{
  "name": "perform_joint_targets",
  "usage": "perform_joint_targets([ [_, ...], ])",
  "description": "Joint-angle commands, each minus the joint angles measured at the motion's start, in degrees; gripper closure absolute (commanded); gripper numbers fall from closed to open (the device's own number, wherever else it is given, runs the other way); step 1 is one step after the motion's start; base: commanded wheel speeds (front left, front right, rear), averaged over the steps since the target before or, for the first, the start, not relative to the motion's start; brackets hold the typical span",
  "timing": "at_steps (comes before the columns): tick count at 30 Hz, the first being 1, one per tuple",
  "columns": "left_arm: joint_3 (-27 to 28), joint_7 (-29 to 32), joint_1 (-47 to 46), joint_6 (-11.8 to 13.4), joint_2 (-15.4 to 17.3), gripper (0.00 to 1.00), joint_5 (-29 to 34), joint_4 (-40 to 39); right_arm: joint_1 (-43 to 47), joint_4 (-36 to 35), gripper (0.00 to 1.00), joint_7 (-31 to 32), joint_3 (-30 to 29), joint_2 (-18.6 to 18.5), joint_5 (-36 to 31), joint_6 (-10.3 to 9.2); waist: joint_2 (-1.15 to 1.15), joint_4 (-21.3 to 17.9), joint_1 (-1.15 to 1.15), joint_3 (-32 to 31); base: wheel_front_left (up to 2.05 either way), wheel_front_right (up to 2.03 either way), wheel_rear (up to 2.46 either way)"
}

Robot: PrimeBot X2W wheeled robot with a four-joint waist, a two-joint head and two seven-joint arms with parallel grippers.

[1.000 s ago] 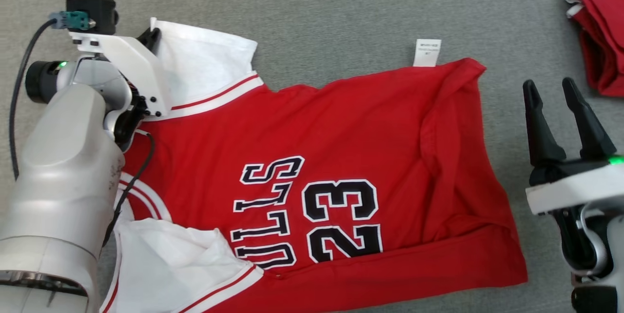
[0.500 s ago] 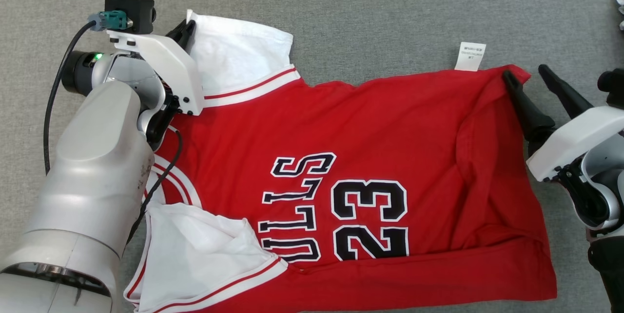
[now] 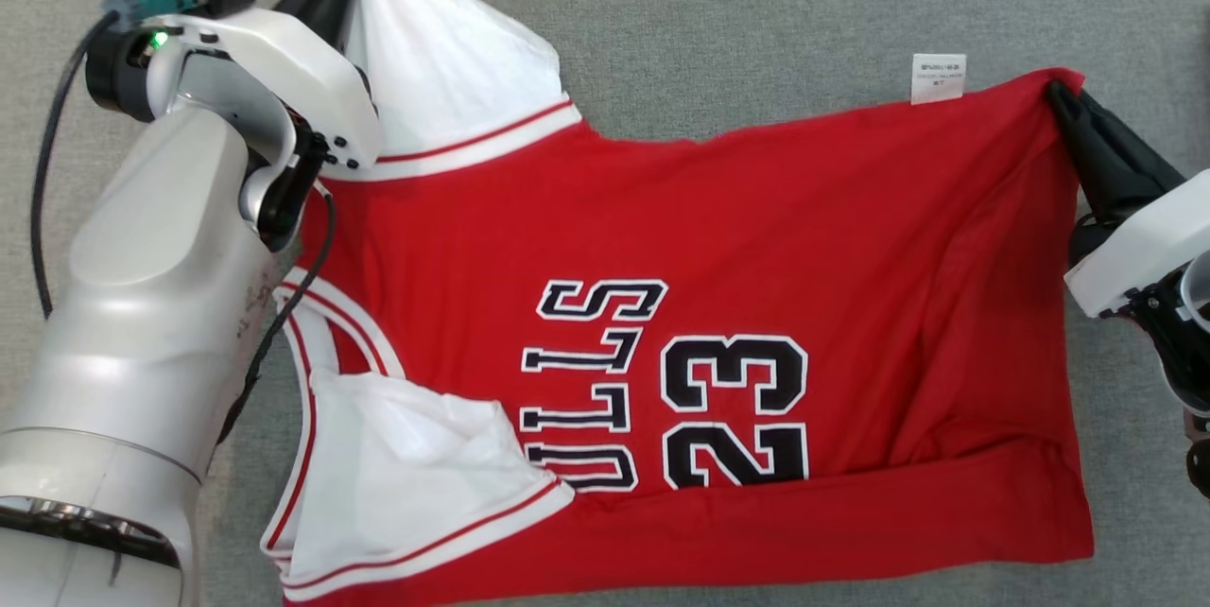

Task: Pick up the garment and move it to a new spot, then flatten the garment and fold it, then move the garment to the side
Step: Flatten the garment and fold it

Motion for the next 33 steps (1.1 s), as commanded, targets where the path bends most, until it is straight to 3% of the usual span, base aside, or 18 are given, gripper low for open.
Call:
perform_joint_targets([
  [1, 0.36, -1.0, -0.63, -0.02, 0.87, 1.0, -0.98, -1.23, 0.35, -0.64, 1.0, -0.53, -0.29, -0.62, 0.3, 0.02, 0.0, 0.3, 0.0, -0.34, 0.0, 0.0, 0.0],
  [7, 1.15, -3.72, 3.32, -0.01, 3.38, 1.0, -2.48, -7.54, 3.42, -3.34, 1.0, -0.88, -1.54, -0.3, 2.57, 0.02, 0.0, 0.81, 0.0, -1.63, 0.0, 0.0, 0.0],
  [13, 3.22, -4.54, 13.7, 1.2, 6.85, 1.0, -5.44, -20.61, 9.88, -8.4, 1.0, 0.29, -2.37, -0.44, 7.35, 0.02, 0.0, 1.12, 0.0, -3.45, 0.0, 0.0, 0.0],
  [18, 5.1, -2.57, 27.31, 5.54, 10.49, 1.0, -8.24, -38.24, 16.73, -11.48, 1.0, 1.06, -5.13, 0.43, 11.51, 0.02, 0.0, 1.63, 0.0, -4.58, 0.0, 0.0, 0.0],
  [25, 6.95, 1.27, 47.5, 14.14, 14.56, 1.0, -11.03, -61.27, 23.45, -12.78, 1.0, 0.86, -8.07, 2.28, 14.19, 0.02, 0.0, 1.96, 0.0, -5.47, 0.0, 0.0, 0.0],
  [29, 7.91, 1.72, 55.86, 17.9, 15.2, 1.0, -12.38, -68.87, 26.27, -14.06, 1.0, -0.16, -9.64, 3.46, 15.52, 0.02, 0.0, 2.26, 0.0, -5.84, 0.0, 0.0, 0.0],
  [33, 8.51, 2.06, 60.83, 19.8, 15.55, 1.0, -13.54, -72.52, 28.52, -15.02, 1.0, -0.58, -10.7, 4.0, 15.95, 0.02, 0.0, 2.44, 0.0, -6.03, 0.0, 0.0, 0.0],
])
